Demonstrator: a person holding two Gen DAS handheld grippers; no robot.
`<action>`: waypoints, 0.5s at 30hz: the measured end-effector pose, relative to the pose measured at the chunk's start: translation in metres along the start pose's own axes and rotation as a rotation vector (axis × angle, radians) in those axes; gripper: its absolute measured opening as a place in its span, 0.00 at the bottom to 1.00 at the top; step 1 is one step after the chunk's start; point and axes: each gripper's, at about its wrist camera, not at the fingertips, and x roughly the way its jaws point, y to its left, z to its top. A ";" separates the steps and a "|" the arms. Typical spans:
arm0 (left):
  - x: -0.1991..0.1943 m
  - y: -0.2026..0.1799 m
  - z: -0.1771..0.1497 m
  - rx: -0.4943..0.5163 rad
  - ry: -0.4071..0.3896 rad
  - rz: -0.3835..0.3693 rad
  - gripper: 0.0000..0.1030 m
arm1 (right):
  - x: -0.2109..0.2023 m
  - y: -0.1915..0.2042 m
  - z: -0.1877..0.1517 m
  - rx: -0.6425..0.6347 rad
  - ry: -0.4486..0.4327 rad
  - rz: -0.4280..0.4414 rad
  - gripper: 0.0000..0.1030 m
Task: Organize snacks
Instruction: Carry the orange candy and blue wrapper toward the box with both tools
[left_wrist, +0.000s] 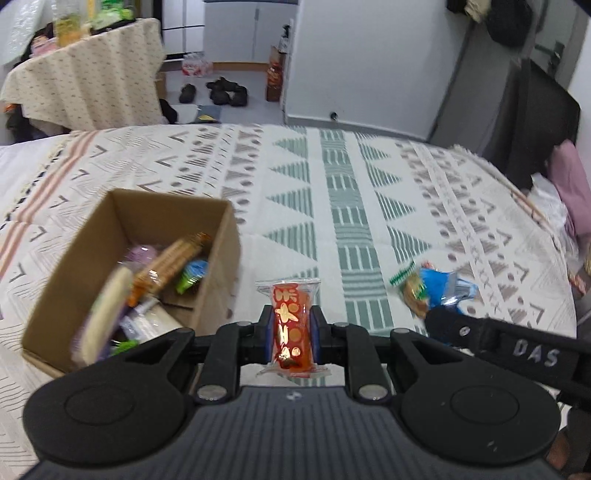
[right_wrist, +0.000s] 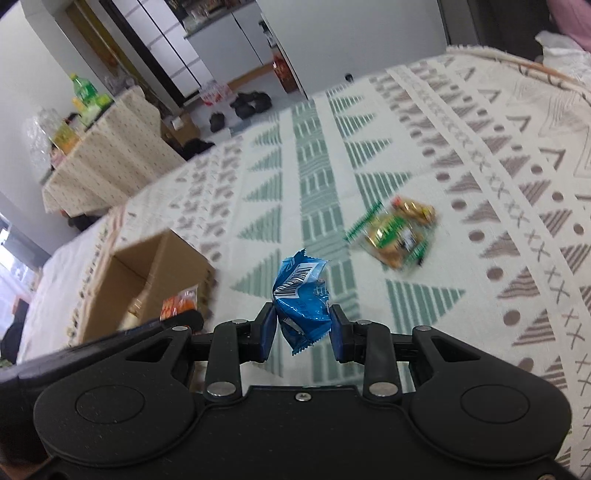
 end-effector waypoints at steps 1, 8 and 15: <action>-0.003 0.004 0.002 -0.010 -0.006 0.006 0.17 | -0.003 0.004 0.003 -0.001 -0.013 0.006 0.29; -0.025 0.034 0.018 -0.084 -0.039 0.032 0.17 | -0.020 0.023 0.018 -0.017 -0.077 0.035 0.29; -0.040 0.071 0.026 -0.151 -0.053 0.067 0.17 | -0.027 0.049 0.024 -0.065 -0.105 0.076 0.29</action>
